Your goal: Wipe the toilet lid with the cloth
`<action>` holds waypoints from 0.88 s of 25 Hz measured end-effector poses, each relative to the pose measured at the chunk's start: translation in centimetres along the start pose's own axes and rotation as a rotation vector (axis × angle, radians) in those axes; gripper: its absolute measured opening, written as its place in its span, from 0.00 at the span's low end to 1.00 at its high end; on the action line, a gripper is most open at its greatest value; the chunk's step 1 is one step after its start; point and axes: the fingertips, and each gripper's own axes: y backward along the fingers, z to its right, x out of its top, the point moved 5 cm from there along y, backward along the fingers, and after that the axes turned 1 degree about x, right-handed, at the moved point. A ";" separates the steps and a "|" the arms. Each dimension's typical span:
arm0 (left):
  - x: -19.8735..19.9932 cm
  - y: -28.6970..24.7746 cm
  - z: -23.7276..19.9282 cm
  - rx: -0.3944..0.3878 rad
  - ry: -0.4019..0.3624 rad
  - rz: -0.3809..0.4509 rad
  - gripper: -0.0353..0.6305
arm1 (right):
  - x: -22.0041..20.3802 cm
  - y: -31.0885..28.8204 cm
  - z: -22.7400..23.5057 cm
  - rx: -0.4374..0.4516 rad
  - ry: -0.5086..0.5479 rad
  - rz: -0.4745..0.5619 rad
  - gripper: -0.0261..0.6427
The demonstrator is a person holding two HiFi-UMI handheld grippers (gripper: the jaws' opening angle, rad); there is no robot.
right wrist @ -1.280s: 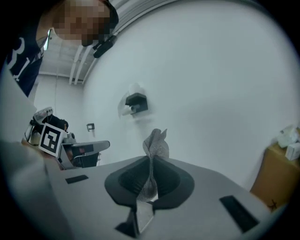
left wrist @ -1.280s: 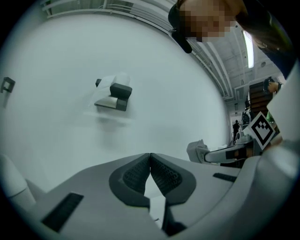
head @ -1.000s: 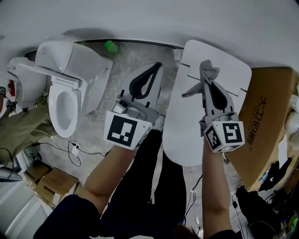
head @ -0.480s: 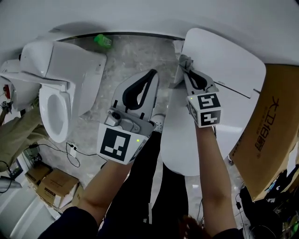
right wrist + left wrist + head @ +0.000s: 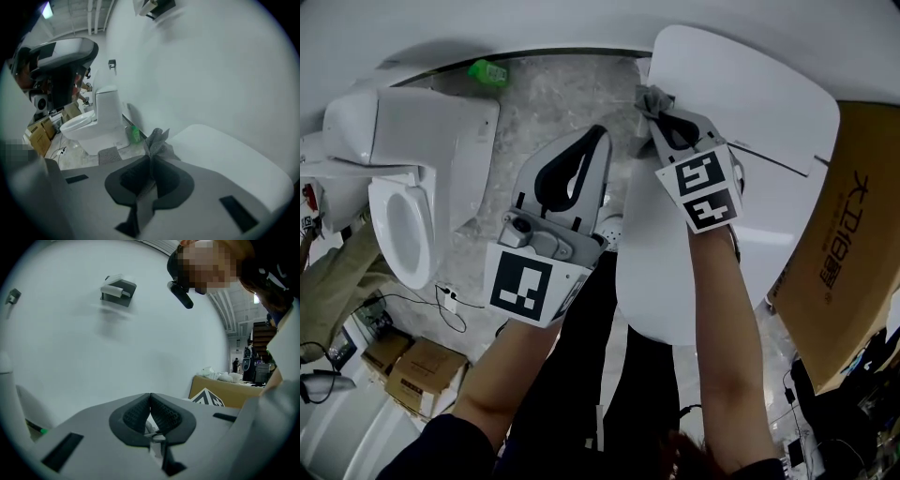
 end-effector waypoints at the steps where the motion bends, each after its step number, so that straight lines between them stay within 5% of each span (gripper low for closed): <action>1: 0.0 -0.2 0.3 -0.006 -0.003 -0.002 0.08 | -0.2 0.1 0.0 0.003 0.002 0.006 0.10; 7: 0.2 -1.4 1.5 -0.034 -0.031 -0.007 0.08 | -1.8 2.0 1.9 -0.036 0.011 -0.015 0.10; 22: 0.1 -3.2 3.3 -0.069 -0.046 -0.009 0.08 | -11.2 12.5 12.3 -0.296 -0.082 -0.093 0.09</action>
